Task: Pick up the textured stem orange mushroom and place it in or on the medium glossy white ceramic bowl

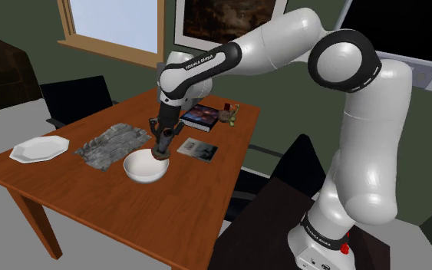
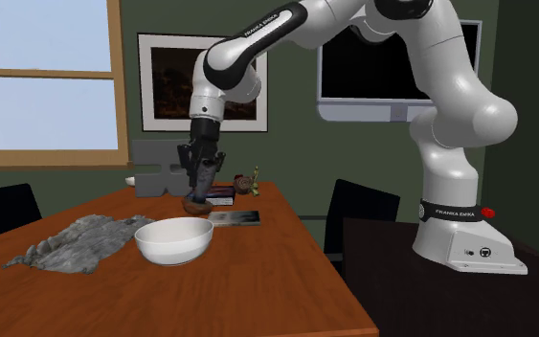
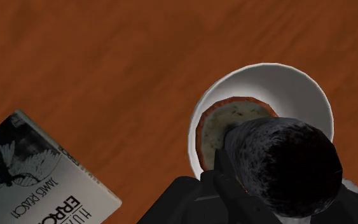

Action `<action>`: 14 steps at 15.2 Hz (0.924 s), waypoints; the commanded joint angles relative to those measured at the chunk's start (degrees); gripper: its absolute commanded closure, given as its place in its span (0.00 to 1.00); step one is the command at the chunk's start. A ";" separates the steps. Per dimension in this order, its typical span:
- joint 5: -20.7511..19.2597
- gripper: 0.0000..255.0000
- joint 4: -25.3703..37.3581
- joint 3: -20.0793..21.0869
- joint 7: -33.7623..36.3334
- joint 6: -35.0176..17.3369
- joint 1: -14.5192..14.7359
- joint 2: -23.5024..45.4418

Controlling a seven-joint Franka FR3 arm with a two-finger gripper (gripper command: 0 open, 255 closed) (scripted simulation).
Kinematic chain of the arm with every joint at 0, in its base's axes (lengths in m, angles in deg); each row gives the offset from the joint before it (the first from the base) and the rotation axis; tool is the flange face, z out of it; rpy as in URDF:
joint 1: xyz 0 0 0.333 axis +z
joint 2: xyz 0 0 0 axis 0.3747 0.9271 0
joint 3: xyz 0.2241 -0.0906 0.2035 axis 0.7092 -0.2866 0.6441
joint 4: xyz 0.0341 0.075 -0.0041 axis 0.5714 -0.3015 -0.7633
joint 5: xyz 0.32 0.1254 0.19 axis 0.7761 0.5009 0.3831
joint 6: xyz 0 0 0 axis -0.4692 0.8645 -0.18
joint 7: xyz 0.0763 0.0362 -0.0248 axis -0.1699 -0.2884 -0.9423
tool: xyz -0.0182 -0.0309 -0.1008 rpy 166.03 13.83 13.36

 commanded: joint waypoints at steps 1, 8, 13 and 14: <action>-0.20 1.00 4.54 0.56 2.04 1.04 0.96 3.15; -0.14 1.00 11.56 1.37 4.26 1.09 2.15 9.73; 0.49 1.00 10.65 1.69 3.47 -1.75 2.01 11.73; 0.61 1.00 10.51 1.76 3.31 -2.31 1.98 12.16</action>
